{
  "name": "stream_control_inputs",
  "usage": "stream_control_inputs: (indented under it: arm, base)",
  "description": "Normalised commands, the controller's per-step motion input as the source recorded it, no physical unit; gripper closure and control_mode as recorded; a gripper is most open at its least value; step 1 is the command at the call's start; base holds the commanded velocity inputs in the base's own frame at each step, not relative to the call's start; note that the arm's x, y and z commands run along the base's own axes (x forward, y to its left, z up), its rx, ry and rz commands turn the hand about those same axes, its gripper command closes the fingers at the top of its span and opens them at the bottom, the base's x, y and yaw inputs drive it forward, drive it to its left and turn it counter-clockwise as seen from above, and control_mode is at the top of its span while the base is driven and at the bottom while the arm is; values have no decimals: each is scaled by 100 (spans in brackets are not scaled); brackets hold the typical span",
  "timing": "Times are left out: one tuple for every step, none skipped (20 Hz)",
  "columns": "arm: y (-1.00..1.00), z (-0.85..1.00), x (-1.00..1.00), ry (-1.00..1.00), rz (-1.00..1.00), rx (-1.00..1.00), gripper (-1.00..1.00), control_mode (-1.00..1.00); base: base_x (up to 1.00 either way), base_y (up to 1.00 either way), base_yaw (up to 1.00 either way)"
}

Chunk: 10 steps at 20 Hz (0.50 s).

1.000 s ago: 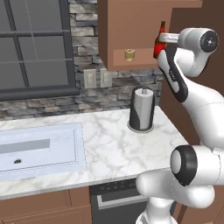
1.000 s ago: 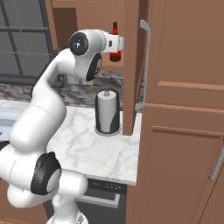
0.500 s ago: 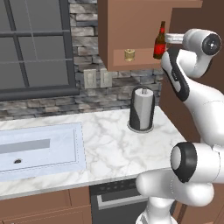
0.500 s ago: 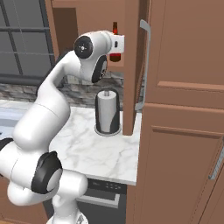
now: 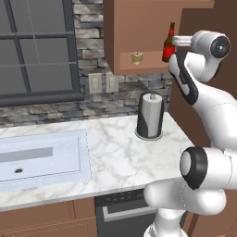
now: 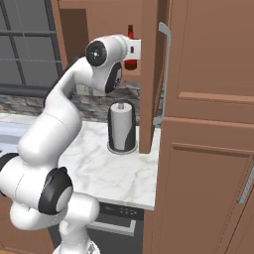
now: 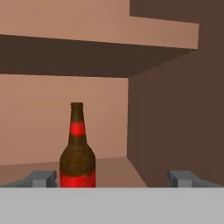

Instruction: Get the candle and the beer from the cabinet and move them to the dining counter.

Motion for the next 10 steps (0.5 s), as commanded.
stream_control_inputs:
  arm:
    - [34,3,24,0,3,0,-100,-100]
    - [36,1,26,0,4,0,-100,-100]
    - [21,5,18,0,6,0,-100,-100]
    - [10,2,18,0,7,0,-100,-100]
    - [1,0,20,0,7,0,-100,-100]
    - [0,0,21,0,7,0,-100,-100]
    - [0,0,21,0,7,0,-100,-100]
    - [0,0,19,0,6,0,-100,-100]
    - [0,0,21,0,0,0,-100,-100]
    - [0,0,21,-1,0,0,-100,-100]
  base:
    - [0,0,0]
    - [0,0,0]
    - [0,0,0]
    - [0,0,0]
    - [0,0,0]
    - [0,0,0]
    - [0,0,0]
    - [0,0,0]
    - [0,0,0]
    - [0,0,0]
